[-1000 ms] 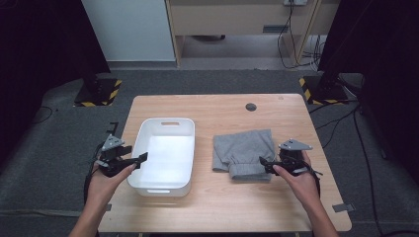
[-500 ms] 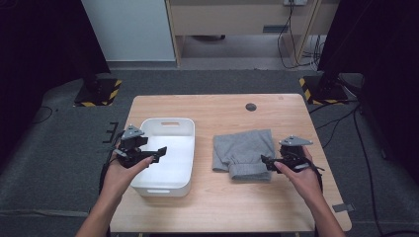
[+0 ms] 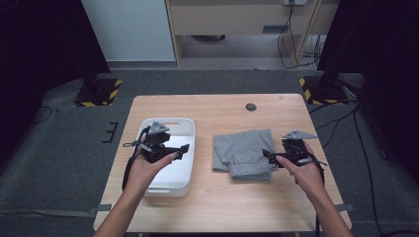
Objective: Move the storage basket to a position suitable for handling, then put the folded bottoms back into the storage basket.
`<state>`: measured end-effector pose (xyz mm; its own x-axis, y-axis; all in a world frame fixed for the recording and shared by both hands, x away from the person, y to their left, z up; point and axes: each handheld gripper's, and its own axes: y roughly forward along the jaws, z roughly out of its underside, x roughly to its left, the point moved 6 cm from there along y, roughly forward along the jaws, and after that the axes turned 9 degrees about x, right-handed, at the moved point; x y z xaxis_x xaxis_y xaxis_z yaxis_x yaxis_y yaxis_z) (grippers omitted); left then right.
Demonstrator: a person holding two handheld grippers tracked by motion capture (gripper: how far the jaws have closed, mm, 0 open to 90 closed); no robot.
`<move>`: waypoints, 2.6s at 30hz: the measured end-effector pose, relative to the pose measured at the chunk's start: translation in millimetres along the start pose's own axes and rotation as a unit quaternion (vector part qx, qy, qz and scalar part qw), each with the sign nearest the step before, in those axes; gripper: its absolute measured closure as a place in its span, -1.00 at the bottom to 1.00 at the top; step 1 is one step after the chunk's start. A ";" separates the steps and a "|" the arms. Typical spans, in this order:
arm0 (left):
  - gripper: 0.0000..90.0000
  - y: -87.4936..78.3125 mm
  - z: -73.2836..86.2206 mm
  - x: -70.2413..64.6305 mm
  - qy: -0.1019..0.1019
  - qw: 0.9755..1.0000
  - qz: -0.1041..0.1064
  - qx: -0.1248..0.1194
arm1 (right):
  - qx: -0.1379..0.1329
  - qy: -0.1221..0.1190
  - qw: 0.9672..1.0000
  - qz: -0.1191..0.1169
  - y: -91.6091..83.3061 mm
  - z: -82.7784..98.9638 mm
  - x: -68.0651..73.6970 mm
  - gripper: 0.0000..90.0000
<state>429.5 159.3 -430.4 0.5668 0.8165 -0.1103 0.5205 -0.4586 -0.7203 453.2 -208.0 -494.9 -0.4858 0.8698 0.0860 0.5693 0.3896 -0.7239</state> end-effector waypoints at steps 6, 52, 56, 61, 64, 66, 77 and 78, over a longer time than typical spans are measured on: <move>-0.66 5.7 -10.3 -10.1 0.008 1.000 0.008 -0.007 | 0.001 -0.004 1.000 0.005 -4.7 -6.7 -5.9 -0.77; -0.71 89.3 -47.6 -106.3 0.059 0.997 0.047 0.020 | 0.043 -0.012 0.999 0.028 18.6 -41.8 -33.5 -0.38; -0.71 95.8 -49.2 -109.4 0.052 0.997 0.051 0.018 | 0.055 -0.010 0.998 0.036 28.9 -45.3 -37.3 -0.34; -0.71 102.4 -49.2 -113.5 0.051 0.997 0.050 0.020 | 0.064 -0.006 0.997 0.037 38.1 -47.5 -39.3 -0.34; -0.71 104.7 -48.8 -116.9 0.055 0.997 0.049 0.021 | 0.079 -0.004 0.996 0.036 48.9 -44.5 -38.8 -0.39; -0.71 105.1 -48.5 -117.6 0.058 0.997 0.047 0.021 | 0.091 -0.004 0.995 0.036 57.3 -42.1 -38.0 -0.43; -0.71 99.3 -48.8 -112.9 0.060 0.997 0.037 0.019 | 0.107 0.025 0.994 0.021 93.9 -34.2 -38.3 -0.62; -0.71 98.9 -48.8 -112.9 0.060 0.997 0.036 0.019 | 0.109 0.030 0.993 0.020 97.5 -32.3 -39.0 -0.63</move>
<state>448.2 4.7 -455.7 0.6759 0.7325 -0.0813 0.4520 -0.4992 -0.7392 549.0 -194.1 -546.7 -0.4216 0.9023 0.0902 0.4275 0.2855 -0.8578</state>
